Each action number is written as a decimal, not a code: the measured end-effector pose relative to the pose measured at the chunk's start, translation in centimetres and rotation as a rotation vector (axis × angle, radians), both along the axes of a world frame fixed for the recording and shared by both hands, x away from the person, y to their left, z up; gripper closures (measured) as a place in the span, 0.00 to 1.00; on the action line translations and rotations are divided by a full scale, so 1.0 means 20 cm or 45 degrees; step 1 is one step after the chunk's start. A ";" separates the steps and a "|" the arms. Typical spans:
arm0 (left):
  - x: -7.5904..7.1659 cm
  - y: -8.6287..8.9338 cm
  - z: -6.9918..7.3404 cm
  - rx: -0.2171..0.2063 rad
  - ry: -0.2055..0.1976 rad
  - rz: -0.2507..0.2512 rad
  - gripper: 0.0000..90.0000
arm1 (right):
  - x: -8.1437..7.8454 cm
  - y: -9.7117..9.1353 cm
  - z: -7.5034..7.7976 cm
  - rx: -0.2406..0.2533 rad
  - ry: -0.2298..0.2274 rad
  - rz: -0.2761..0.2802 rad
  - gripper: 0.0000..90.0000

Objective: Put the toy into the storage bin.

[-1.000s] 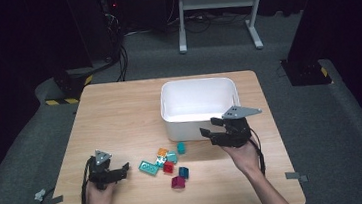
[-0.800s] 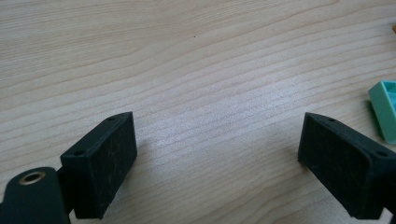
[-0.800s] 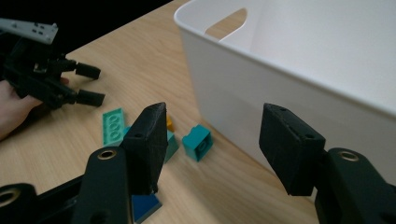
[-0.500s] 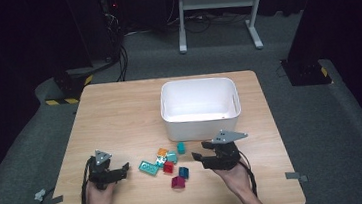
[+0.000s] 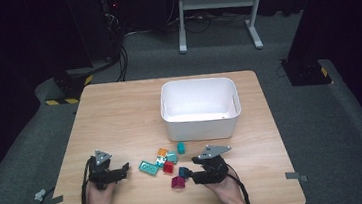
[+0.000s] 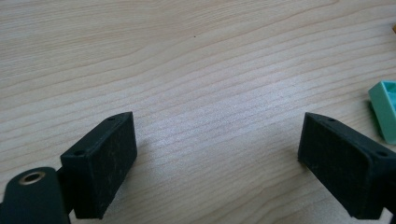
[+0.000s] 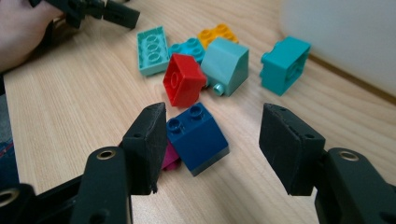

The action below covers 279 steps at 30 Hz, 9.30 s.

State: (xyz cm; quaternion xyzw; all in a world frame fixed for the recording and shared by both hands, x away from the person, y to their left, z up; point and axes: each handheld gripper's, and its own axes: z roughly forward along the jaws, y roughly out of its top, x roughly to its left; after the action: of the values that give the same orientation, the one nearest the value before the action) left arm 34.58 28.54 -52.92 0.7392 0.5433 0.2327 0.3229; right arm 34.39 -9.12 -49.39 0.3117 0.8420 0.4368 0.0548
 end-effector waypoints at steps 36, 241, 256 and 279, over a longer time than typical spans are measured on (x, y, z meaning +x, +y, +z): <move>0.00 0.00 0.00 -0.001 0.001 0.000 0.13 | 0.06 0.12 -0.12 -0.103 -0.008 0.015 0.59; 0.00 0.00 0.00 -0.001 0.000 0.001 0.13 | 0.71 -0.19 0.60 -0.140 -0.083 -0.332 0.57; 0.00 0.00 0.00 0.000 0.000 0.001 0.13 | 0.58 -0.21 0.62 -0.082 -0.139 -0.319 0.50; 0.00 0.00 0.00 -0.001 0.000 0.001 0.13 | 0.32 -0.25 0.60 0.059 -0.229 -0.261 0.53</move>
State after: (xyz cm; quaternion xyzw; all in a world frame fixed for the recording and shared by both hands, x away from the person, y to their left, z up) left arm 34.61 28.54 -52.92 0.7388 0.5438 0.2327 0.3229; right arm 40.85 -14.04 -37.34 0.3569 0.7871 0.4744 0.1675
